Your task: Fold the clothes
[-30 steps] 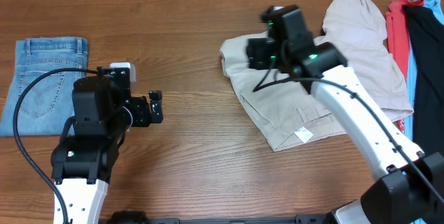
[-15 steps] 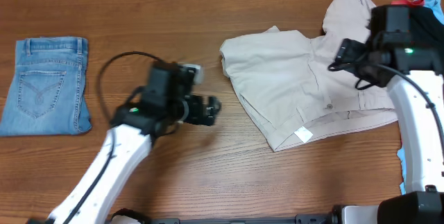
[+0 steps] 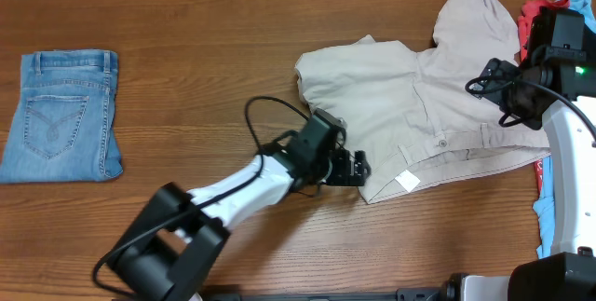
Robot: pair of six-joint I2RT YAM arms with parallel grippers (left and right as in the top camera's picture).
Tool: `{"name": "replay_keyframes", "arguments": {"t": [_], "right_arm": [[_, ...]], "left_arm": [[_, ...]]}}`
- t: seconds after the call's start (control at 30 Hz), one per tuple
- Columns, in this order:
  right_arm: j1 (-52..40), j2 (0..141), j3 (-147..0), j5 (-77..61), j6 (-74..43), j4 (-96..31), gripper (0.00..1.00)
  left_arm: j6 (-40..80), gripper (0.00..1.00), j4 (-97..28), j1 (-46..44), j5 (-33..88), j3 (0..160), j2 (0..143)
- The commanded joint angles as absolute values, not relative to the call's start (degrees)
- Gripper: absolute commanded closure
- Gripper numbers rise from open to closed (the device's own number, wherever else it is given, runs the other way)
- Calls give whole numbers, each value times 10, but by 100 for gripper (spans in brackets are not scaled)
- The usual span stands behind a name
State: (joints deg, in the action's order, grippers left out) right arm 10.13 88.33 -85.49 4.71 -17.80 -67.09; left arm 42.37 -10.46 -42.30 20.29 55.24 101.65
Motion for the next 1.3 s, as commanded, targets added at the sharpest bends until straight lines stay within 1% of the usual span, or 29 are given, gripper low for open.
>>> {"name": "replay_keyframes", "arguments": {"t": [0.0,0.07,0.17,0.2,0.23,0.27,0.3,0.33,0.37,0.4,0.47,0.57,0.67,0.73,0.8,0.83,0.93,1.0,1.03,1.07,1.17,1.2,1.27], "right_arm": [[103,874,-866,48,-178,-670,19],[103,874,-866,49,-178,-670,19],[103,874,-866,49,-178,-670,19],[103,874,-866,49,-178,-670,19],[103,874,-866,49,-178,-670,19],[103,874,-866,49,-178,-670,19],[103,874,-866,49,-178,-670,19],[103,874,-866,49,-178,-670,19],[103,874,-866,49,-178,-670,19],[103,874,-866,49,-178,-670,19],[103,874,-866,49,-178,-673,19],[103,874,-866,49,-178,-678,19],[103,874,-866,49,-176,-681,19],[104,874,-866,49,-176,-681,19],[104,874,-866,49,-176,-680,19],[104,874,-866,49,-176,-680,19],[104,874,-866,49,-176,-681,19],[104,874,-866,49,-176,-681,19],[104,874,-866,49,-176,-681,19],[104,874,-866,49,-176,-680,19],[104,874,-866,49,-176,-680,18],[104,875,-866,49,-176,-679,18],[104,875,-866,49,-176,-678,18]], "left_arm": [[519,0,-62,-450,210,564,1051],[544,8,-28,-461,210,564,1069],[564,29,7,-473,210,564,1087],[564,40,13,-475,209,564,1091],[564,45,14,-475,208,564,1093],[563,56,13,-475,207,564,1094],[563,63,13,-475,206,564,1094],[560,73,11,-475,206,564,1094],[554,90,11,-475,206,564,1094],[550,96,10,-475,206,564,1094],[546,96,-3,-473,206,564,1093],[518,96,-53,-445,197,564,1076],[481,96,-135,-389,164,564,1039],[440,96,-189,-329,138,564,1004],[393,96,-231,-244,111,564,960],[378,96,-237,-214,107,565,945],[321,96,-253,-73,106,584,897],[312,96,-275,15,114,614,883],[312,63,-293,65,144,636,881],[300,0,-314,119,210,660,881],[284,0,-355,175,324,681,881],[281,0,-368,180,347,681,881],[267,0,-406,175,356,680,881]]}}
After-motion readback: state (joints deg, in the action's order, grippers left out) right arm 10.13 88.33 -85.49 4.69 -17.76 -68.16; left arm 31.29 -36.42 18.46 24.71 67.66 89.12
